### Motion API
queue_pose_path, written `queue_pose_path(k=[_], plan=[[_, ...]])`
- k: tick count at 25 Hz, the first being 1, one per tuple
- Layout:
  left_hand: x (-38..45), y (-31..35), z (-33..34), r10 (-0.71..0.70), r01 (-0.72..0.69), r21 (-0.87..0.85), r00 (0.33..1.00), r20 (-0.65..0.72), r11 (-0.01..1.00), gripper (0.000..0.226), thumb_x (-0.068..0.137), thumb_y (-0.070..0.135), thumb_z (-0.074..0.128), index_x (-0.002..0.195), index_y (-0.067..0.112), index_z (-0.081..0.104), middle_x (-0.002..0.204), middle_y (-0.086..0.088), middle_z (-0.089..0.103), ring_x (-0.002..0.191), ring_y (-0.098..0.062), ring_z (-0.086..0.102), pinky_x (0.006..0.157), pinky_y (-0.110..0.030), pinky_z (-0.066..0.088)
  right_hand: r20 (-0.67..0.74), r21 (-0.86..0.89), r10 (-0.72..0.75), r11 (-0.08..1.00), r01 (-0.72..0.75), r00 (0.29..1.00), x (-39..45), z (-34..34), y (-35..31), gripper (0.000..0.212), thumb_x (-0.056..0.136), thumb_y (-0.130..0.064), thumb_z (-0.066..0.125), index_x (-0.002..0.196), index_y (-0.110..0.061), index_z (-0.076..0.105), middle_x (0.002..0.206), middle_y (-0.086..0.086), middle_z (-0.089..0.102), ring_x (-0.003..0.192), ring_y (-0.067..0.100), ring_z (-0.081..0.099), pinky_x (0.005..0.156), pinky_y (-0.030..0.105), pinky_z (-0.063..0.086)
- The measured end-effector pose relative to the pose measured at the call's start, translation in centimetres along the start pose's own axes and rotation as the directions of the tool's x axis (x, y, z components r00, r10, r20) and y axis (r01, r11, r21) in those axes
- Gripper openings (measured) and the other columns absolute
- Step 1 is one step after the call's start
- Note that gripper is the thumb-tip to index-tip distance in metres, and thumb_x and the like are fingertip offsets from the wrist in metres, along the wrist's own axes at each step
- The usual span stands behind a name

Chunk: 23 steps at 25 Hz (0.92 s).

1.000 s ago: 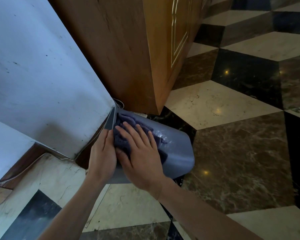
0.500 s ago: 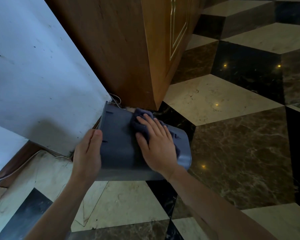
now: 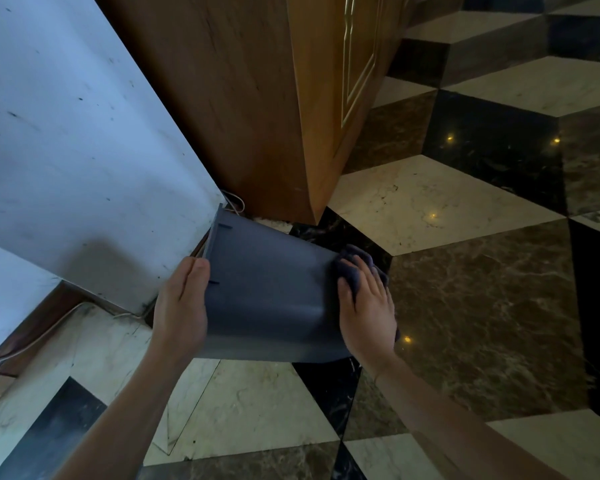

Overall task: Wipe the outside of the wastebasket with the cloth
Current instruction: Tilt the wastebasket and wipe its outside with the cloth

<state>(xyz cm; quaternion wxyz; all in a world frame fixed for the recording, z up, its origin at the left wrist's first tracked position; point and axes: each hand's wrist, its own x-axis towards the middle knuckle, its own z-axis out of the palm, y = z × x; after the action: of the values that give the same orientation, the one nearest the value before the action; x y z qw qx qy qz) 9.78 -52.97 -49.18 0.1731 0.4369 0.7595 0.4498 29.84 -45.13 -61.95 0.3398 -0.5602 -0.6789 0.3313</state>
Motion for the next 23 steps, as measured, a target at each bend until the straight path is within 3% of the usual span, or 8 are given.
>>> queue_pose_path(k=[4,6,8,10,11,14,20,23], plan=[[-0.1,0.9,1.3,0.098,-0.097,-0.018,0.995,0.022,0.995,0.040,0.101,0.029,0.038,0.061,0.031,0.041,0.055,0.013,0.045,0.051,-0.003,0.038,0.046,-0.014,0.030,0.043,0.112,-0.207,0.973,0.201,0.977,-3.0,1.2,-5.6,0.049,0.102,-0.056,0.023,0.144,-0.041,0.045,0.156,-0.025,0.031,0.150,0.003,0.017,0.121,0.030,0.009],[-0.1,1.2,1.6,0.136,-0.134,-0.033,0.989,0.050,0.990,0.038,0.099,0.029,0.039,0.062,0.034,0.047,0.058,0.015,0.051,0.054,-0.002,0.042,0.051,-0.015,0.035,0.057,0.207,-0.336,0.925,0.318,0.940,-3.1,1.7,-8.6,0.048,0.103,-0.055,0.024,0.146,-0.042,0.041,0.155,-0.029,0.030,0.150,0.000,0.015,0.121,0.025,0.004],[-0.2,0.9,1.5,0.110,-0.103,-0.079,0.990,0.086,0.991,0.028,0.095,0.033,0.039,0.073,0.029,0.055,0.073,0.008,0.062,0.068,-0.011,0.055,0.066,-0.026,0.045,0.055,0.244,-0.428,0.882,0.403,0.902,-2.4,1.8,-10.4,0.046,0.104,-0.048,0.032,0.148,-0.037,0.040,0.159,-0.018,0.036,0.151,0.003,0.017,0.122,0.028,0.008],[-0.2,0.6,1.2,0.092,-0.083,-0.098,0.991,0.097,0.992,0.025,0.093,0.032,0.039,0.078,0.023,0.057,0.077,-0.001,0.061,0.073,-0.020,0.055,0.069,-0.038,0.044,0.085,0.187,-0.464,0.877,0.443,0.882,-1.0,1.8,-10.8,0.049,0.104,-0.045,0.037,0.151,-0.033,0.038,0.160,-0.011,0.036,0.151,0.008,0.020,0.123,0.033,0.011],[-0.2,0.5,1.1,0.094,-0.084,-0.103,0.992,0.089,0.991,0.025,0.093,0.032,0.040,0.076,0.025,0.057,0.072,0.002,0.059,0.069,-0.019,0.052,0.066,-0.037,0.043,0.108,0.137,-0.468,0.881,0.453,0.877,-0.3,1.8,-10.6,0.051,0.103,-0.046,0.037,0.152,-0.033,0.035,0.161,-0.010,0.034,0.152,0.011,0.020,0.124,0.036,0.011],[-0.1,0.1,0.4,0.079,-0.078,-0.030,0.996,0.045,0.996,0.033,0.094,0.039,0.040,0.064,0.030,0.049,0.056,0.011,0.049,0.053,-0.008,0.044,0.050,-0.027,0.038,0.154,0.012,-0.414,0.909,0.418,0.897,1.4,2.1,-8.8,0.055,0.103,-0.051,0.033,0.155,-0.037,0.028,0.164,-0.012,0.027,0.153,0.012,0.016,0.124,0.036,0.006],[-0.3,-1.4,-1.5,-0.019,0.019,-0.007,1.000,-0.004,1.000,0.036,0.093,0.045,0.036,0.062,0.031,0.045,0.058,0.013,0.047,0.054,-0.004,0.041,0.059,-0.035,0.028,0.137,-0.157,-0.153,0.972,0.174,0.979,3.8,0.9,-1.4,0.051,0.101,-0.058,0.027,0.149,-0.043,0.036,0.158,-0.016,0.037,0.143,0.015,0.036,0.116,0.042,0.024],[-0.3,-0.9,-1.6,0.000,0.000,-0.003,1.000,0.014,1.000,0.037,0.095,0.041,0.036,0.060,0.031,0.044,0.057,0.017,0.048,0.055,-0.001,0.043,0.059,-0.034,0.029,0.112,-0.106,0.002,0.994,0.010,0.994,3.6,-0.2,1.8,0.049,0.098,-0.059,0.027,0.143,-0.046,0.041,0.152,-0.012,0.043,0.137,0.021,0.042,0.108,0.049,0.036]])
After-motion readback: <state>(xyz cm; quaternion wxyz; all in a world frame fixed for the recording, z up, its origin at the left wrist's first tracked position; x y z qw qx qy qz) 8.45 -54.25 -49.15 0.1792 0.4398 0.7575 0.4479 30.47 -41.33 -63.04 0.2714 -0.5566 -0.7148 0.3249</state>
